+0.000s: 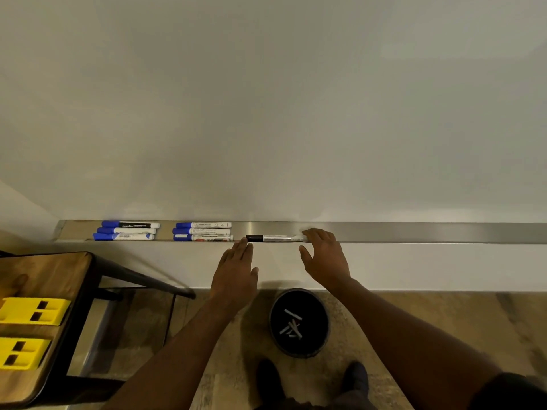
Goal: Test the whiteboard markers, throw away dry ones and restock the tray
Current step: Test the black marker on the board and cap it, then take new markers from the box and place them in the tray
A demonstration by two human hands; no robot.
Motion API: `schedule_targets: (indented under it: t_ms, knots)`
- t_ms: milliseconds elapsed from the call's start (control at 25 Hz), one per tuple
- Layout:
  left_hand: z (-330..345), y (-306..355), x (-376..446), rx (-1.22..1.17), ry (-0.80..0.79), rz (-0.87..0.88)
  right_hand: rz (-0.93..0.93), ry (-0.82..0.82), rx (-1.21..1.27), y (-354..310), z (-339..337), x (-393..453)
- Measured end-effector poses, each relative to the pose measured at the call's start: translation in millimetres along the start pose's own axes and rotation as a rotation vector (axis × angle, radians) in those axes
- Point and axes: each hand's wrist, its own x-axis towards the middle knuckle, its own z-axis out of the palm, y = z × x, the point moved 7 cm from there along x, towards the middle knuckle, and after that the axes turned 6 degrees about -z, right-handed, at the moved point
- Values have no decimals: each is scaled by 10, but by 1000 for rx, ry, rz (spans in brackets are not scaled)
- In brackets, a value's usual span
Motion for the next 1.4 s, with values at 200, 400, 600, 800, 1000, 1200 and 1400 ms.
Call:
schedule_targets:
  t_ms: [200,400,600,800,1000,1200,1400]
  knots:
    - [6,91,-44,-5,4,-5,21,0,-29,126,-76,-224]
    - [13,273,-158,-29,14,-31,17,-43,-41,234,-159,-402]
    - [23,468,-361,-73,19,-91,-116,-92,-44,226,-239,-475]
    - [5,478,-701,-90,68,-239,-277,-175,-27,55,-223,-462]
    - [-76,319,-1197,-96,185,-427,-482,-275,13,-313,-55,-513]
    - [-178,24,-1840,-144,309,-639,-677,-366,82,-954,177,-673]
    - [-329,-436,-2362,-140,386,-793,-849,-454,119,-1739,421,-817]
